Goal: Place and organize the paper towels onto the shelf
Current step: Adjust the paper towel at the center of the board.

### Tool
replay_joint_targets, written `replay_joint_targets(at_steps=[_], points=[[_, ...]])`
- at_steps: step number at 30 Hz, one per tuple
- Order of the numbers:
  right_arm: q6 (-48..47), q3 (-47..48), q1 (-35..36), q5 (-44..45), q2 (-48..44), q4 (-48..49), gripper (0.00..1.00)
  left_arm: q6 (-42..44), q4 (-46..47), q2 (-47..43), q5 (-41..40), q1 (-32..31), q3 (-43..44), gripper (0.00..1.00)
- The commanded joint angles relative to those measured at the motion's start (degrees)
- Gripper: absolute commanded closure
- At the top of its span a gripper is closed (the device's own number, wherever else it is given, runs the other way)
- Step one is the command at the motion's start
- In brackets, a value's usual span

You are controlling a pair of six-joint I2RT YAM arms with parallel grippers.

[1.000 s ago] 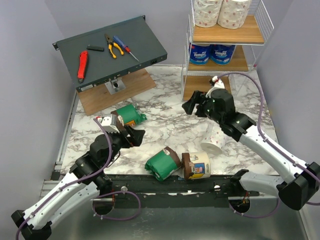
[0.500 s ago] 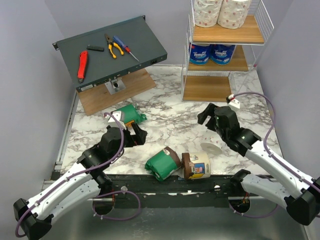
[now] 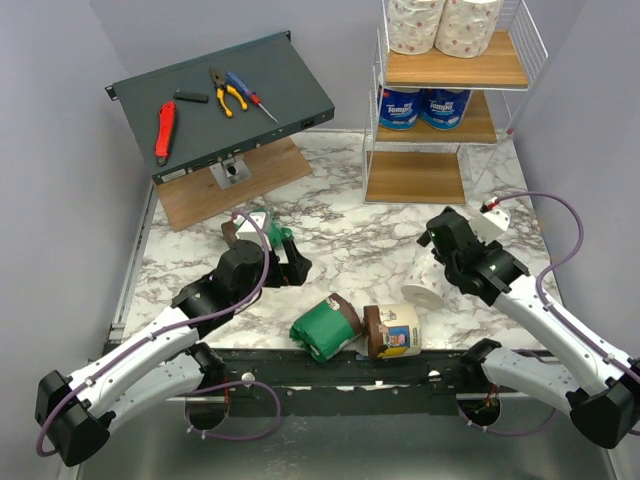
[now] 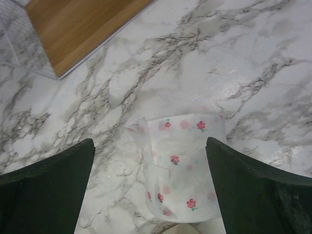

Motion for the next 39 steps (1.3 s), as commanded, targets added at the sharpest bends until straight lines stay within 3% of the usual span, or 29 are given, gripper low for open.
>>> replay_joint_targets(at_steps=[1,6,14,28,39], points=[[6.39,2.03,-3.44,1.6,3.26,-10.26,0.0,1.64,1.86,0.58,2.76,-0.13,2.06,0.01],[5.48,-1.72,-9.33,-6.82,4.38,-8.08,0.0,2.67,1.6,-0.6,2.68,-0.14,1.91,0.01],[4.54,-2.83,-9.45,-11.08,5.03,-7.82,0.0,3.69,0.47,-3.01,2.15,-0.16,1.33,0.01],[-0.59,-9.46,-9.44,-26.06,1.78,5.75,0.01,2.12,2.53,-3.26,3.6,-0.16,-0.57,0.02],[-6.06,-7.38,-8.27,-36.37,4.73,15.27,0.02,0.38,3.53,-0.97,4.17,-0.16,0.01,0.01]])
